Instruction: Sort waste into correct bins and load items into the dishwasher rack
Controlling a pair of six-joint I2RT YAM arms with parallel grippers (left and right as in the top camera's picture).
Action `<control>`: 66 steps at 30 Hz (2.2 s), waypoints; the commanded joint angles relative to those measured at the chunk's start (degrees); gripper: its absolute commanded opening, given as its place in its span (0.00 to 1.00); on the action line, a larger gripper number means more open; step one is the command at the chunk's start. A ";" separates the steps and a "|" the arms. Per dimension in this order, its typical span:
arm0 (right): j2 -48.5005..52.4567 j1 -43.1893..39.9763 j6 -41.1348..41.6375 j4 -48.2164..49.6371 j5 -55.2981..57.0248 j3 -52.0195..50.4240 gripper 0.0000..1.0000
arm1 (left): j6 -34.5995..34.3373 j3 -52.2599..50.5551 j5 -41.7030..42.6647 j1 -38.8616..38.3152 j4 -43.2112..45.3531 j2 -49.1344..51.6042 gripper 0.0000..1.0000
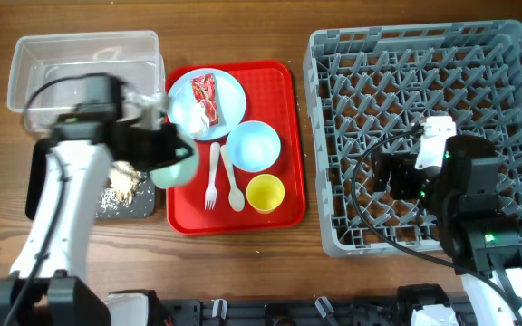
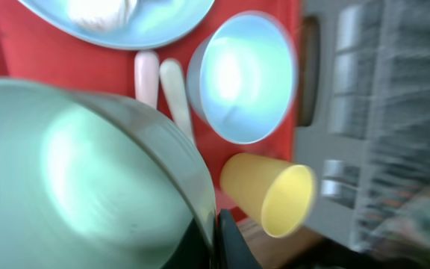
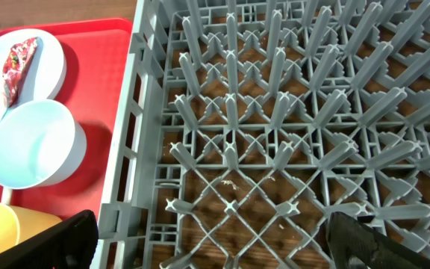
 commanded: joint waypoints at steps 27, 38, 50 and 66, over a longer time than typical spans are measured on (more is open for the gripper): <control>0.87 -0.22 0.66 -0.09 -0.94 1.31 1.00 | -18.73 5.53 -23.78 -32.85 -2.08 11.82 0.58; 1.25 -0.22 0.79 0.07 -0.92 1.31 1.00 | -20.22 -0.33 -24.28 -33.62 7.02 14.10 0.04; 9.77 -0.22 -6.91 12.81 -52.48 1.31 1.00 | -25.05 4.98 42.64 -10.82 29.97 7.43 0.04; 20.37 -0.22 -0.44 33.27 -75.56 1.31 0.77 | -26.69 4.98 43.43 -21.14 29.88 7.58 0.04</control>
